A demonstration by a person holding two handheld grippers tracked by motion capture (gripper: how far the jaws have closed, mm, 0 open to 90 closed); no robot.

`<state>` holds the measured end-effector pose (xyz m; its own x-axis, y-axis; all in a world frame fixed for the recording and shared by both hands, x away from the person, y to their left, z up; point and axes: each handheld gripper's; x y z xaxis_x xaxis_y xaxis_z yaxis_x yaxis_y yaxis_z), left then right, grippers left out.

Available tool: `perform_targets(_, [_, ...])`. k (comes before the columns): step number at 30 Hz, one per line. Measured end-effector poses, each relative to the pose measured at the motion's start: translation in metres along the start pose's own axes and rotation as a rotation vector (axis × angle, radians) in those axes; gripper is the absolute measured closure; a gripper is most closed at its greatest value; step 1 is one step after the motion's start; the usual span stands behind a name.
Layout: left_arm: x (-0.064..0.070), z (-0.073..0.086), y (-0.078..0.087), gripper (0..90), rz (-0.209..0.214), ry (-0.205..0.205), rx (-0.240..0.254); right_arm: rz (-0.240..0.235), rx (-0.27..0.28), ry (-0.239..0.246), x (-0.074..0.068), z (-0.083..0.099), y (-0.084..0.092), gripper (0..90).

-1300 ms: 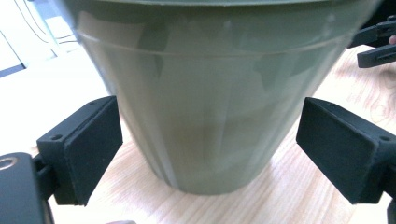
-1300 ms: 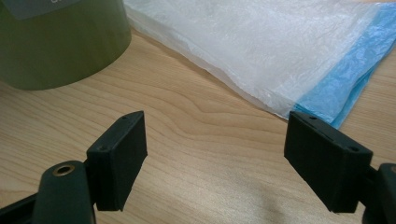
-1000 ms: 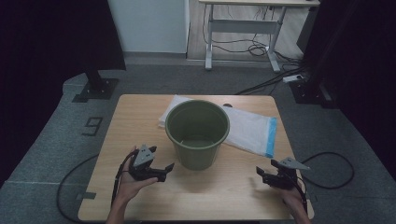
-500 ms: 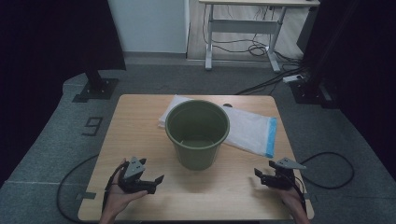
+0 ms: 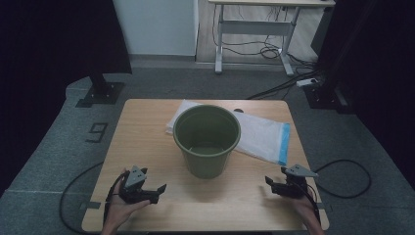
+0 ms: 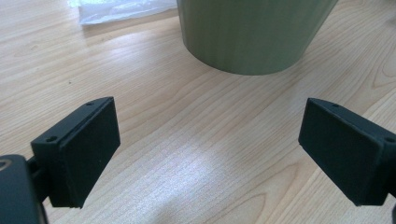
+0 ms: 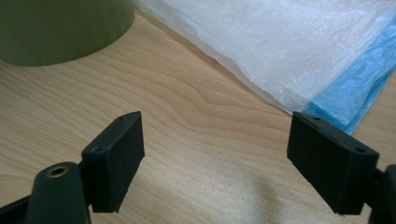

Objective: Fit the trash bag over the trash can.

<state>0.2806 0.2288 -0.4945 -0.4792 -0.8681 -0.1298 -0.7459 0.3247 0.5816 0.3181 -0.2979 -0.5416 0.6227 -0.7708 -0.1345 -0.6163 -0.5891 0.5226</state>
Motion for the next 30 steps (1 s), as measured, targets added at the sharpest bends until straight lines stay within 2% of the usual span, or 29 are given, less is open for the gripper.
perform_targets(3, [0.000, 0.002, -0.002, 5.5, 0.007, 0.004, -0.009, 0.019, -0.025, 0.022, -0.001, -0.007, -0.008, 15.8])
perform_targets(8, [0.000, 0.007, -0.009, 5.5, 0.013, 0.012, -0.028, 0.024, -0.038, 0.057, 0.001, -0.040, -0.029, 13.9])
perform_targets(9, [0.000, 0.007, -0.009, 5.7, 0.013, 0.012, -0.028, 0.024, -0.038, 0.057, 0.001, -0.040, -0.029, 13.9])
perform_targets(10, [0.000, 0.008, -0.011, 5.7, 0.021, 0.025, -0.029, 0.019, -0.044, 0.066, 0.001, -0.047, -0.035, 13.8])
perform_targets(11, [0.002, 0.009, -0.014, 5.9, 0.024, 0.026, -0.039, -0.003, -0.054, 0.074, 0.003, -0.061, -0.048, 14.6])
perform_targets(12, [0.002, 0.009, -0.015, 5.9, 0.022, 0.019, -0.043, -0.018, -0.065, 0.078, 0.003, -0.067, -0.055, 15.8])
perform_targets(13, [0.002, 0.009, -0.015, 6.0, 0.022, 0.019, -0.043, -0.018, -0.065, 0.078, 0.003, -0.067, -0.055, 15.8])
perform_targets(14, [0.003, 0.009, -0.017, 6.2, 0.029, 0.021, -0.043, -0.044, -0.076, 0.085, 0.005, -0.076, -0.069, 17.5])
perform_targets(15, [0.003, 0.009, -0.017, 6.2, 0.029, 0.021, -0.043, -0.044, -0.076, 0.085, 0.005, -0.076, -0.069, 17.5])
perform_targets(16, [0.004, 0.009, -0.020, 6.3, 0.032, 0.014, -0.049, -0.060, -0.089, 0.089, 0.008, -0.081, -0.082, 18.5])
perform_targets(18, [0.005, 0.009, -0.022, 6.3, 0.035, 0.012, -0.053, -0.058, -0.115, 0.106, 0.010, -0.084, -0.094, 19.6])
perform_targets(20, [0.004, 0.009, -0.023, 6.5, 0.039, 0.014, -0.053, -0.068, -0.114, 0.113, 0.013, -0.083, -0.102, 24.6])
perform_targets(21, [0.003, 0.008, -0.024, 6.5, 0.045, 0.023, -0.048, -0.068, -0.114, 0.113, 0.013, -0.083, -0.102, 24.6])
perform_targets(22, [0.001, 0.007, -0.026, 7.0, 0.054, 0.036, -0.043, -0.087, -0.125, 0.092, 0.016, -0.081, -0.107, 26.4])
perform_targets(24, [-0.001, 0.007, -0.027, 7.4, 0.048, 0.041, -0.044, -0.080, -0.160, 0.091, 0.017, -0.077, -0.112, 28.7])
perform_targets(25, [-0.001, 0.007, -0.027, 7.6, 0.048, 0.041, -0.044, -0.080, -0.160, 0.091, 0.017, -0.077, -0.112, 28.7])
perform_targets(26, [-0.003, 0.008, -0.029, 7.7, 0.043, 0.041, -0.048, -0.063, -0.192, 0.112, 0.018, -0.074, -0.116, 31.9])
perform_targets(27, [-0.004, 0.008, -0.029, 7.8, 0.041, 0.043, -0.049, -0.056, -0.202, 0.115, 0.018, -0.073, -0.117, 34.5])
perform_targets(28, [-0.004, 0.008, -0.029, 8.0, 0.039, 0.042, -0.049, -0.040, -0.210, 0.112, 0.018, -0.073, -0.118, 37.7])
perform_targets(30, [-0.005, 0.008, -0.030, 8.2, 0.035, 0.039, -0.051, -0.045, -0.208, 0.097, 0.020, -0.072, -0.119, 46.6])
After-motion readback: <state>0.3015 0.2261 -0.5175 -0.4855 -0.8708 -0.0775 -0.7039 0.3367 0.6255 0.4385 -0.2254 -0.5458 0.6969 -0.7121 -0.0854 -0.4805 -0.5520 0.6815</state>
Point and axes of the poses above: each handheld gripper's, and its own axes: y roughly backward along the jaws, z roughly out of its underside, x roughly to its right, and after that the axes turned 12 degrees about -z, right-handed
